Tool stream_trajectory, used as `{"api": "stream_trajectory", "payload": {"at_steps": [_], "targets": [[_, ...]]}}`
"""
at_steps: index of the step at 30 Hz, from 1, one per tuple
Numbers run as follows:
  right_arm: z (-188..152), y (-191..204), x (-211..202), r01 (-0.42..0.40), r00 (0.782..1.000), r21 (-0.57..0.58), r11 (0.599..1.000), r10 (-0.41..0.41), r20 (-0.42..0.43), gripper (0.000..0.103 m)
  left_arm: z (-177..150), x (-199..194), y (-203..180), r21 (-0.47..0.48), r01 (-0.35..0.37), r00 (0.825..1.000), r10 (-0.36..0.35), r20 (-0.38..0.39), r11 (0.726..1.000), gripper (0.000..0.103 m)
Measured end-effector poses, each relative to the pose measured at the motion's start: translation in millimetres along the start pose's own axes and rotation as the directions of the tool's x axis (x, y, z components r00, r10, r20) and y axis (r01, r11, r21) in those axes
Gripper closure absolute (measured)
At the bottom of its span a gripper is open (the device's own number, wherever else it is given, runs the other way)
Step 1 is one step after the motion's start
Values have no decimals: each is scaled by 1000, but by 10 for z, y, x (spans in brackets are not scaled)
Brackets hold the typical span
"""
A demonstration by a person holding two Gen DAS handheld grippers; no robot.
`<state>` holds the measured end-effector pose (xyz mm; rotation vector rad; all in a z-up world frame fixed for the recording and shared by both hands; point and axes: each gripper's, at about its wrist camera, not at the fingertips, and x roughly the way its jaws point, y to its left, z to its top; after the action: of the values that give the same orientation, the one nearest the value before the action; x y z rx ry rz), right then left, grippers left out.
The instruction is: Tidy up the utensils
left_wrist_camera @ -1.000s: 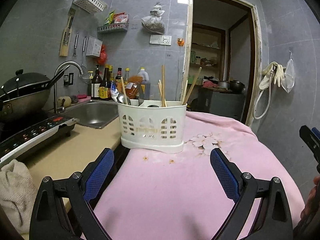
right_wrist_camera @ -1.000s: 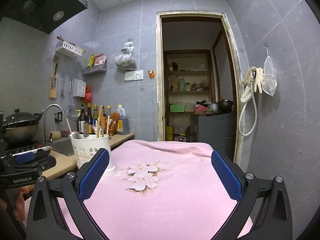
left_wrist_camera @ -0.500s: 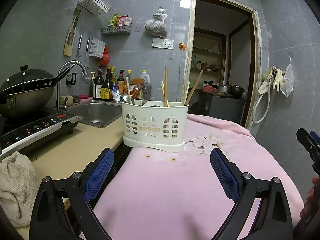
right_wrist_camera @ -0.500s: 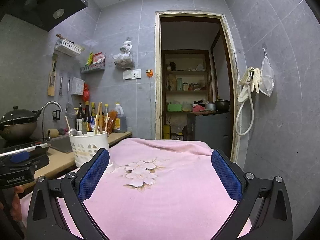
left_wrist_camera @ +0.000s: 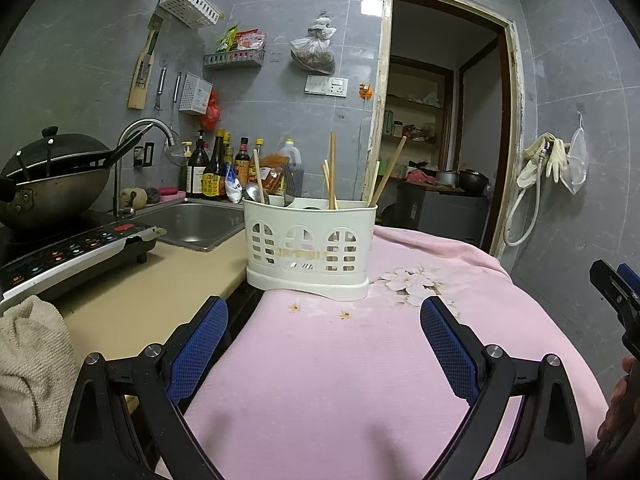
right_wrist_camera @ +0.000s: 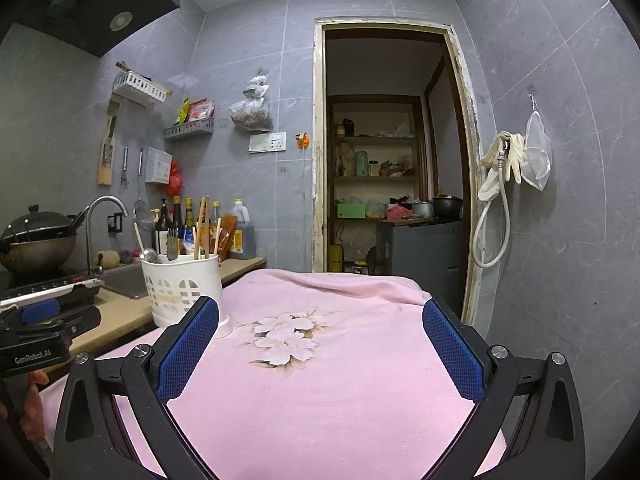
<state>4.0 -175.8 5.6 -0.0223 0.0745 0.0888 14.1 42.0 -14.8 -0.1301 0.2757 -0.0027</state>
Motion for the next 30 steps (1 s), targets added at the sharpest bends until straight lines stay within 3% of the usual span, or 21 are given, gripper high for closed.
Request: {"api": "stream_trajectory", "payload": {"at_steps": [30], "targets": [[-10,8,-7,-4,1000,2,1000,4,-5,0,8,-20,-34,12,5,1000,-5,14,1000,8]]}}
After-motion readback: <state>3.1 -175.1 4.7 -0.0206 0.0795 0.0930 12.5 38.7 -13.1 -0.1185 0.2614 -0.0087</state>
